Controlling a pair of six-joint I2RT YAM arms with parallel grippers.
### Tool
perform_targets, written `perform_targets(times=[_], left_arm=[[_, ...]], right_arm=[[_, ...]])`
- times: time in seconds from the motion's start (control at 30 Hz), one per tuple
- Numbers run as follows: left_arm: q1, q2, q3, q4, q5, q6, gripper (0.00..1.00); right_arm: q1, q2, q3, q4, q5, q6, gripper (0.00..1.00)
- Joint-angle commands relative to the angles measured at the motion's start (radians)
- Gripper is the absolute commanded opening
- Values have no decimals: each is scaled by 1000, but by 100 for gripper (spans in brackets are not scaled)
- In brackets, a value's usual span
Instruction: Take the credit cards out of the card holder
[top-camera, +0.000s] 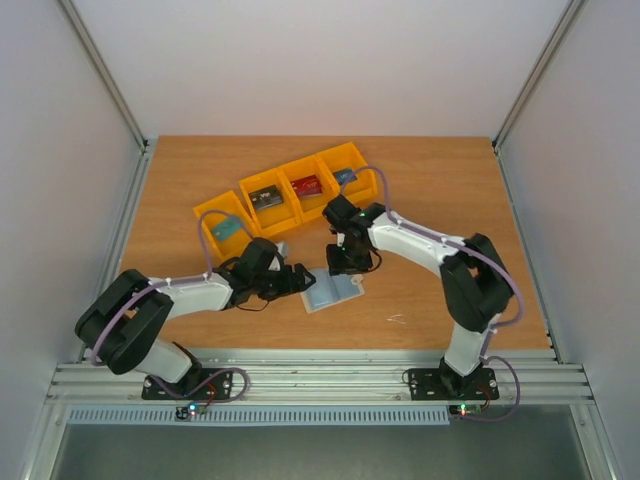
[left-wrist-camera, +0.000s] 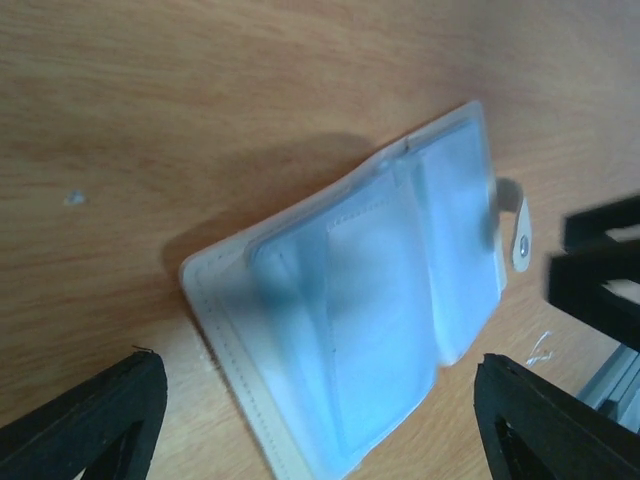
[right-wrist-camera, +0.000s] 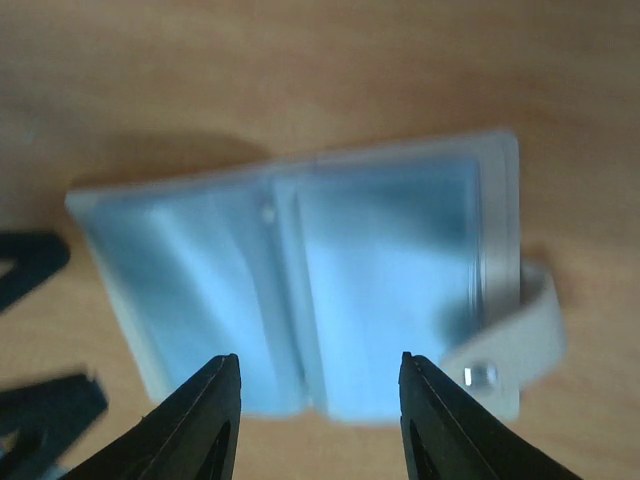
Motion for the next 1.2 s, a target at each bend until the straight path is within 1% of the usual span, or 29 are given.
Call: perform_targets(times=[0.0, 0.07, 0.17, 0.2, 0.33, 0.47, 0.5, 0.63, 0.77, 0.83, 0.9, 1.0, 1.03, 1.17], left_arm=[[-5, 59, -23, 59, -40, -99, 84], [-6, 68, -24, 71, -40, -112, 82], [-8, 84, -27, 83, -47, -129, 80], [-8, 92, -29, 89, -49, -136, 80], [-9, 117, -29, 109, -59, -157, 79], [-26, 152, -44, 179, -81, -190, 76], [-33, 161, -48, 189, -89, -201, 75], [-43, 178, -54, 195, -114, -237, 69], [-49, 186, -47, 234, -98, -226, 64], [-57, 189, -41, 261, -90, -213, 60], [-65, 192, -38, 278, -89, -209, 52], [-67, 192, -41, 274, -103, -218, 33], [-68, 191, -45, 269, -111, -222, 30], [-68, 186, -56, 318, -104, -229, 25]], right_arm=[[-19, 111, 108, -34, 81, -36, 44], [-32, 122, 94, -30, 79, -42, 45], [-55, 141, 70, 25, 27, -43, 47], [-55, 167, 71, 37, 10, -79, 48], [-56, 225, 77, 44, -43, -89, 46], [-57, 202, 12, 104, -143, -60, 42], [-58, 194, -3, 124, -177, -25, 42], [-64, 154, -67, 226, -306, 40, 40], [-80, 138, -123, 307, -361, 96, 39], [-88, 138, -138, 329, -374, 114, 38], [-97, 131, -157, 368, -401, 136, 37], [-115, 121, -187, 427, -441, 174, 36], [-121, 119, -196, 439, -449, 181, 35], [-130, 117, -217, 471, -482, 197, 32]])
